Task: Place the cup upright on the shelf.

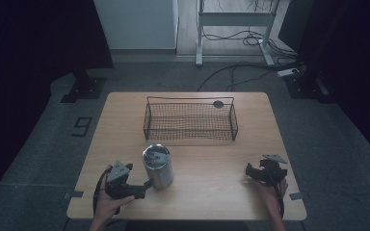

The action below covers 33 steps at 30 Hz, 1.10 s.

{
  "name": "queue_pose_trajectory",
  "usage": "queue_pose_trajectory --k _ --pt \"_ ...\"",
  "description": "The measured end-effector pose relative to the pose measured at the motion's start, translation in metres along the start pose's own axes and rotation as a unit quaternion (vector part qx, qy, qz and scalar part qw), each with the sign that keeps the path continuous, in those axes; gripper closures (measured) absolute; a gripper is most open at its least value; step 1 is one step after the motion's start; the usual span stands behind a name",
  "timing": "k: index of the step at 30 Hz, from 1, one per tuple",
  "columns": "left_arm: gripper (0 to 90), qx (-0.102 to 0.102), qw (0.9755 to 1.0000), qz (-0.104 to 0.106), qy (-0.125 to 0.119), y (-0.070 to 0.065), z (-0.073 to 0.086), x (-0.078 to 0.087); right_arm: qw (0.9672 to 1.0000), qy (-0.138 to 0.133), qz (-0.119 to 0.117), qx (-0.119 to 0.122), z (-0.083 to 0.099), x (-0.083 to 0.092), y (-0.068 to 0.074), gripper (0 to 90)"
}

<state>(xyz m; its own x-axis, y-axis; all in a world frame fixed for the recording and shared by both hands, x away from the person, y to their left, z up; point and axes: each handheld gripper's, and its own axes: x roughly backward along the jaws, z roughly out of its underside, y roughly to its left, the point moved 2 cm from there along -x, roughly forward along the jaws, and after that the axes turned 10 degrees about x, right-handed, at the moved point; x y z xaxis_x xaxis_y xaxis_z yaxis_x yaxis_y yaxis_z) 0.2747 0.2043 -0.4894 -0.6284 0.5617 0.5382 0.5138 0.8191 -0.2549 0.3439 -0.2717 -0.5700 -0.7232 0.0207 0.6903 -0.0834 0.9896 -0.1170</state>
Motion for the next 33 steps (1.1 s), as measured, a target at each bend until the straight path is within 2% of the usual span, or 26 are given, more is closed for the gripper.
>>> queue_pose_trajectory --k 3,13,23,31,33 --pt "0.0 0.000 1.0000 0.000 -0.004 -0.003 0.000 -0.004 1.0000 0.000 0.000 0.000 0.000 0.000 0.000 3.8" --pt "0.0 -0.021 0.9997 0.010 0.009 -0.018 0.002 -0.021 1.0000 0.000 0.000 0.000 0.000 0.000 0.000 3.8" --pt "0.0 -0.006 0.9999 0.005 0.006 -0.021 -0.011 -0.038 1.0000 0.000 0.000 0.000 0.000 0.000 0.000 3.8" --pt "0.0 -0.008 0.9997 -0.010 0.020 -0.021 -0.019 -0.055 1.0000 0.000 0.000 0.000 0.000 0.000 0.000 3.8" --pt "0.9 -0.012 0.9997 -0.007 0.019 -0.021 -0.019 -0.058 1.0000 0.000 0.000 0.000 0.000 0.000 0.000 3.7"
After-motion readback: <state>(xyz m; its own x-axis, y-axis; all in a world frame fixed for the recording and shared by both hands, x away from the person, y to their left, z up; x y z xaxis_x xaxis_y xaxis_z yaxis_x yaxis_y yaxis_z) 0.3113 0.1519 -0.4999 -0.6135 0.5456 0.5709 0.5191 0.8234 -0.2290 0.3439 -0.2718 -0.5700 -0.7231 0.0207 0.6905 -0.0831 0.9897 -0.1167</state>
